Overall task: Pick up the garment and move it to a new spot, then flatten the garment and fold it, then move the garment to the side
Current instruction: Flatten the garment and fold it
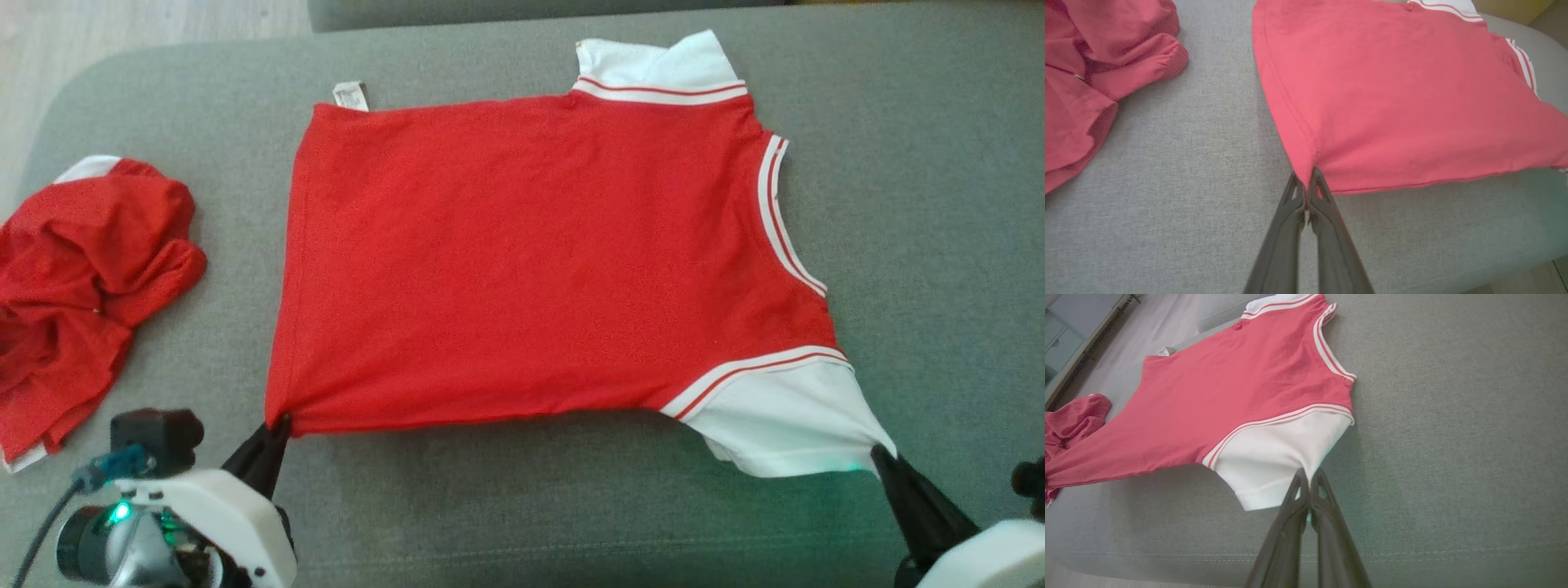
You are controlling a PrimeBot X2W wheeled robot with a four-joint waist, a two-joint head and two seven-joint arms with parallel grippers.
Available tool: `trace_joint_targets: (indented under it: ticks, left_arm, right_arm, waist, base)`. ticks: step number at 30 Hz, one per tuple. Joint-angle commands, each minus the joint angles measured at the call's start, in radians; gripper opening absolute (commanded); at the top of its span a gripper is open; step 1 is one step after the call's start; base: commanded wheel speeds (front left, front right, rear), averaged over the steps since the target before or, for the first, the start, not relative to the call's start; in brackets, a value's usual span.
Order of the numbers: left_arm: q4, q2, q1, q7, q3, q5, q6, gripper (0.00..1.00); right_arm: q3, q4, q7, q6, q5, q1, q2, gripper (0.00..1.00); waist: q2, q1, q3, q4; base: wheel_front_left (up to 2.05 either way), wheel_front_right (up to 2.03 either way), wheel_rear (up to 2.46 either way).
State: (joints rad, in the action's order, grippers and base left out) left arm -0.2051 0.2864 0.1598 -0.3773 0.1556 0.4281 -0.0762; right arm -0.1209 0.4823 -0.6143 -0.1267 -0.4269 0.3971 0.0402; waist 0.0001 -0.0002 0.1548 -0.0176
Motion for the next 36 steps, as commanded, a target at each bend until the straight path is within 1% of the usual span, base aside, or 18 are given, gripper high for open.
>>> trace_joint_targets:
  ticks: [1, 3, 7, 8, 10, 14, 18, 21, 25, 30, 31, 32, 33, 36]
  left_arm:
    - [-0.04, 0.025, -0.045, -0.007, -0.041, 0.01, -0.004, 0.0]
    - [-0.059, 0.038, -0.059, -0.053, -0.034, 0.02, 0.001, 0.0]
    - [-0.052, 0.058, -0.119, -0.138, -0.023, 0.068, 0.03, 0.0]
    - [-0.034, 0.06, -0.157, -0.177, -0.021, 0.111, 0.051, 0.0]
    - [-0.008, 0.066, -0.207, -0.208, -0.017, 0.143, 0.076, 0.0]
    - [0.063, 0.07, -0.309, -0.248, -0.016, 0.191, 0.109, 0.0]
    - [0.123, 0.077, -0.396, -0.282, -0.025, 0.227, 0.124, 0.0]
    - [0.158, 0.085, -0.448, -0.301, -0.036, 0.251, 0.131, 0.0]
    - [0.199, 0.085, -0.496, -0.31, -0.054, 0.277, 0.131, 0.0]
    - [0.256, 0.061, -0.532, -0.283, -0.074, 0.309, 0.131, 0.0]
    - [0.268, 0.054, -0.536, -0.272, -0.076, 0.314, 0.134, 0.4]
    - [0.278, 0.046, -0.54, -0.255, -0.078, 0.316, 0.137, 1.0]
    - [0.288, 0.039, -0.542, -0.238, -0.08, 0.317, 0.14, 1.0]
    - [0.311, 0.02, -0.544, -0.144, -0.088, 0.288, 0.141, 1.0]
  right_arm:
    - [0.009, 0.042, -0.003, -0.004, -0.001, -0.041, 0.01, 0.0]
    - [0.003, 0.033, -0.017, -0.004, 0.001, -0.077, 0.01, 0.0]
    - [0.013, 0.0, -0.049, -0.004, 0.014, -0.175, 0.01, 0.0]
    - [0.015, -0.022, -0.068, -0.004, 0.021, -0.231, 0.01, 0.0]
    - [0.006, -0.047, -0.08, -0.004, 0.027, -0.289, 0.01, 0.0]
    - [0.004, -0.112, -0.095, -0.004, 0.039, -0.411, 0.01, 0.0]
    - [0.014, -0.19, -0.095, -0.004, 0.031, -0.534, 0.024, 0.0]
    - [0.022, -0.254, -0.078, -0.004, 0.021, -0.622, 0.046, 0.0]
    - [0.04, -0.342, -0.032, -0.004, 0.002, -0.725, 0.073, 0.0]
    - [0.068, -0.457, 0.041, -0.004, -0.019, -0.809, 0.096, 0.0]
    - [0.076, -0.474, 0.063, -0.004, -0.026, -0.819, 0.097, 0.0]
    - [0.083, -0.491, 0.082, -0.004, -0.03, -0.823, 0.1, 0.42]
    - [0.09, -0.505, 0.102, -0.004, -0.032, -0.823, 0.102, 1.0]
    - [0.099, -0.528, 0.196, -0.004, -0.025, -0.811, 0.102, 1.0]
  waist:
    - [-0.0001, 0.0002, 0.008, 0.0]
    - [-0.0001, 0.0002, 0.025, 0.001]
    - [-0.0001, 0.0002, 0.07, 0.003]
    - [-0.0001, 0.0002, 0.095, 0.008]
    - [-0.0001, 0.0002, 0.119, 0.017]
    - [-0.0001, 0.0002, 0.163, 0.025]
    - [-0.0001, 0.0002, 0.199, 0.022]
    - [-0.0001, 0.0002, 0.219, 0.02]
    - [-0.0001, 0.0002, 0.239, 0.018]
    - [-0.0001, 0.0002, 0.258, 0.026]
    - [-0.0001, 0.0002, 0.26, 0.028]
    - [-0.0001, 0.0002, 0.262, 0.031]
    - [-0.0001, 0.0002, 0.264, 0.034]
    - [-0.0001, 0.0002, 0.265, 0.041]
  base:
    - [0.0, 0.0, 0.0]
    - [0.0, 0.0, 0.0]
    - [0.0, 0.0, 0.0]
    - [0.0, 0.0, 0.0]
    - [0.0, 0.0, 0.0]
    - [0.0, 0.0, 0.0]
    - [0.0, 0.0, 0.0]
    - [0.0, 0.0, 0.0]
    - [0.0, 0.0, 0.0]
    - [0.0, 0.0, 0.0]
    - [0.0, 0.0, 0.0]
    - [0.0, 0.0, 0.0]
    - [0.0, 0.0, 0.0]
    - [0.0, 0.0, 0.0]
